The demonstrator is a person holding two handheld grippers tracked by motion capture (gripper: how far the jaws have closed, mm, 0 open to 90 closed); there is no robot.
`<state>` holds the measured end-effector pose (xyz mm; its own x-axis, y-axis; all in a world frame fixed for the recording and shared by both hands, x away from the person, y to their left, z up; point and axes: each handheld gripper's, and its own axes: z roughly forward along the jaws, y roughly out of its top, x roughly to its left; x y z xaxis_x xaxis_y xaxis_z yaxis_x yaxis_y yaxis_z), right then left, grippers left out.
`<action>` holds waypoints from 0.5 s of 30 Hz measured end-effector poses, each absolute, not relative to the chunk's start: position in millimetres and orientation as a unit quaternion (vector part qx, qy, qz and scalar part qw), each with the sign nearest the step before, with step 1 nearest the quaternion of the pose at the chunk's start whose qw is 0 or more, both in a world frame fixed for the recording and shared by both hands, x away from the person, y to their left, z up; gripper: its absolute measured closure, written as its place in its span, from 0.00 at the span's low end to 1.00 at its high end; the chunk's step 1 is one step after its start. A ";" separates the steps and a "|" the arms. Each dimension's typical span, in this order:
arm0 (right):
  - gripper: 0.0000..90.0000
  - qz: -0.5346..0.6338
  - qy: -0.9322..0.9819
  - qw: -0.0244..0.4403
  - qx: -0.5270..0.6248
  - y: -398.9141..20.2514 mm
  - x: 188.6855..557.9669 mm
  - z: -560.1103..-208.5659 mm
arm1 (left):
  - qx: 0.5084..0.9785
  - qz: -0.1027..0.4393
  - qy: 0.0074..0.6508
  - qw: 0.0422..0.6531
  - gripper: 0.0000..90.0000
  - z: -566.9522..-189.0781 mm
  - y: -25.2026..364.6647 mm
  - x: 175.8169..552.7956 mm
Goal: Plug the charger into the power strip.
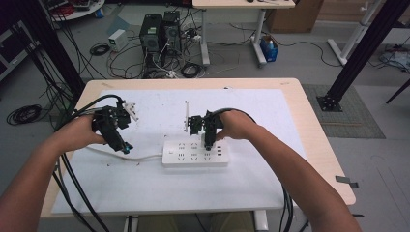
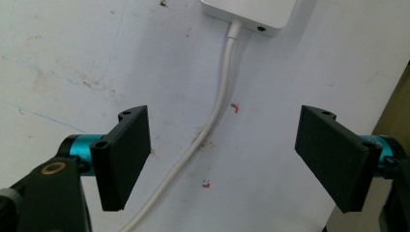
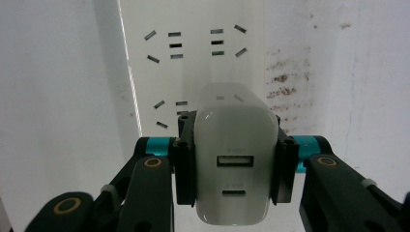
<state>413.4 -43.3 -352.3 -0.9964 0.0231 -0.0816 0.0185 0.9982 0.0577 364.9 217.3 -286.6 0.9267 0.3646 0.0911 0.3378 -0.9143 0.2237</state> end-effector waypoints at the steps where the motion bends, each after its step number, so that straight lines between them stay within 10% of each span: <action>1: 0.69 0.027 0.999 0.041 0.003 -42.8 413.4 -354.3 | 0.976 0.066 0.179 0.103 0.23 -287.0 217.6 365.3; 15: 0.69 -0.008 0.999 0.040 -0.004 -29.7 414.3 -367.8 | 0.976 0.061 0.182 0.107 0.23 -291.0 217.8 366.8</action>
<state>414.3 -29.7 -367.8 -0.9968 -0.0085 -0.0794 -0.0072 0.9998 -0.0159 366.8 217.8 -291.0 0.9263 0.3678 0.0811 0.3416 -0.9110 0.2310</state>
